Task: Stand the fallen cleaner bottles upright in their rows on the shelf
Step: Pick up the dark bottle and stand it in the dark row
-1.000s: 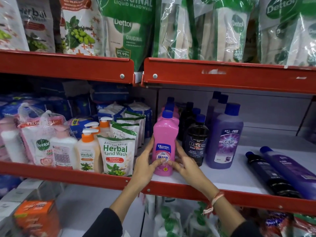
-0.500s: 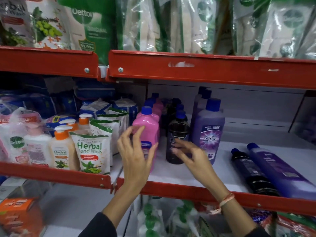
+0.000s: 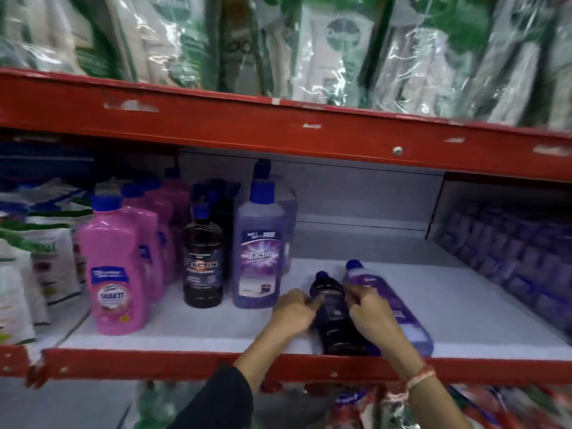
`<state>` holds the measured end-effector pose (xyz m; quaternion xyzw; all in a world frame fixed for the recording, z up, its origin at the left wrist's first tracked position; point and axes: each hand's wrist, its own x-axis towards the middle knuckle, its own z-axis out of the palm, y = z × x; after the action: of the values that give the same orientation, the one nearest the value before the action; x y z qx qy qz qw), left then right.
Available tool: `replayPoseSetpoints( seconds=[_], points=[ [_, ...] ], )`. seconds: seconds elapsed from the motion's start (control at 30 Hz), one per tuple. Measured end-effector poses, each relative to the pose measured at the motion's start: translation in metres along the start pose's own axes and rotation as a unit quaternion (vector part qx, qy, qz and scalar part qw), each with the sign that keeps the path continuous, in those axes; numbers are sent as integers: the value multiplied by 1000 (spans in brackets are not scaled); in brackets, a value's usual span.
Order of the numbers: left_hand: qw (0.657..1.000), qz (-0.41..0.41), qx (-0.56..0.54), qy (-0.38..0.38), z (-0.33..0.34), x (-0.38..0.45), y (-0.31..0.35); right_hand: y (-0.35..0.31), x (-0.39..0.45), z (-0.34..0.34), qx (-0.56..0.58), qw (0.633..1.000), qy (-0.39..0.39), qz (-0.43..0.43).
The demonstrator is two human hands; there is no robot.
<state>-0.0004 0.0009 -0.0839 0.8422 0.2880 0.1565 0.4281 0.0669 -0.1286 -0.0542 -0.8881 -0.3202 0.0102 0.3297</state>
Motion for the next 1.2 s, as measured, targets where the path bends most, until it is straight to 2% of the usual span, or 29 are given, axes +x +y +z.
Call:
replayPoseSetpoints(
  seconds=[0.03, 0.17, 0.27, 0.43, 0.67, 0.93, 1.03, 1.2],
  points=[
    [1000, -23, -3, -16, 3, 5, 3, 1, 2, -1, 16, 1000, -10, 5],
    [989, -70, -130, -30, 7, 7, 13, 10, 6, -2, 80, 996, -34, 5],
    [979, -37, -199, 1, 8, 0, 8, 17, 9, 0, 174, 985, -8, 1],
    [964, 61, -249, 68, -16, -17, 5, 6, 1, 4, 361, 929, 76, -6],
    [931, 153, -289, 164, -81, -56, -38, -59, -16, 48, 479, 874, 5, -86],
    [914, 183, -279, 229, -150, -72, -86, -133, -23, 102, 505, 851, 5, -145],
    [910, 184, -291, 229, -152, -75, -98, -138, -28, 112, 482, 861, 18, -159],
    [903, 190, -305, 237, -148, -76, -104, -135, -44, 125, 352, 914, 124, -159]
  ],
)
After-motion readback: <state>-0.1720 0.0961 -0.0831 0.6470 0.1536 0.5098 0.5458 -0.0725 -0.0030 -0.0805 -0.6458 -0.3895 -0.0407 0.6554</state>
